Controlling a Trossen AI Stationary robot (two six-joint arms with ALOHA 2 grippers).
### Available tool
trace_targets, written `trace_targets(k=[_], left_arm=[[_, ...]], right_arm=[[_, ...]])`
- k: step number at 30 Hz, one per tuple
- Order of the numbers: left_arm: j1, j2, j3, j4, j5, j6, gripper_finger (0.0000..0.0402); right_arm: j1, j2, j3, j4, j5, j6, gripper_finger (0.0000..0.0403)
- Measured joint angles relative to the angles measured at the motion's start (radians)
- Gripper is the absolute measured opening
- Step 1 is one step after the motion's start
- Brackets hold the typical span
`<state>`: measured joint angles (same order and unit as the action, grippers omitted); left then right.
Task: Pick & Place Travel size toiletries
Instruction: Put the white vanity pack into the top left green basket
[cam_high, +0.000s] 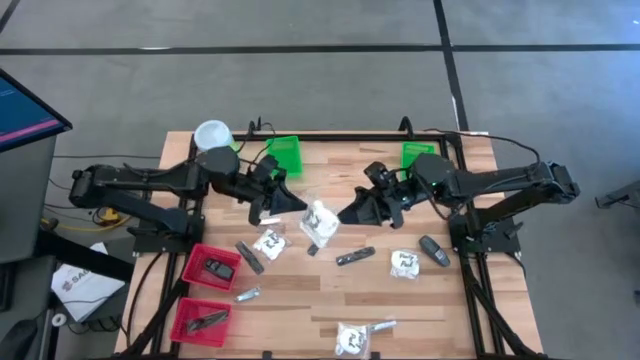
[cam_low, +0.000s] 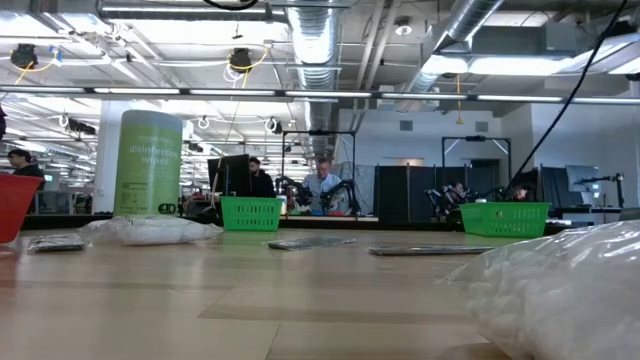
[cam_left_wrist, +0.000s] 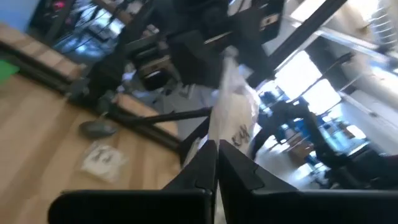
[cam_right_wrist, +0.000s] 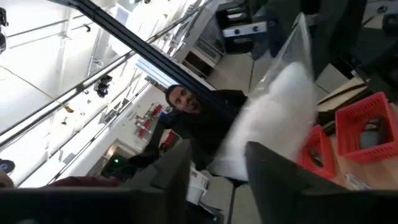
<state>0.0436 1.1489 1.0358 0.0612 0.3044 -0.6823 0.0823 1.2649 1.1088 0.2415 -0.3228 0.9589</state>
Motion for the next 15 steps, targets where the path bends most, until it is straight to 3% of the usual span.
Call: trace_targets(k=[7,15], left_arm=[[0.114,0.007,0.116,-0.362,-0.039,0.158,0.0],[0.317,0.075,0.202,-0.668,-0.077,0.381,0.0]], right_arm=[[-0.027,-0.05,0.0,-0.031,-0.049,-0.009,0.0245],[-0.081,-0.134,0.0,-0.222,-0.098,-0.176,0.0255]])
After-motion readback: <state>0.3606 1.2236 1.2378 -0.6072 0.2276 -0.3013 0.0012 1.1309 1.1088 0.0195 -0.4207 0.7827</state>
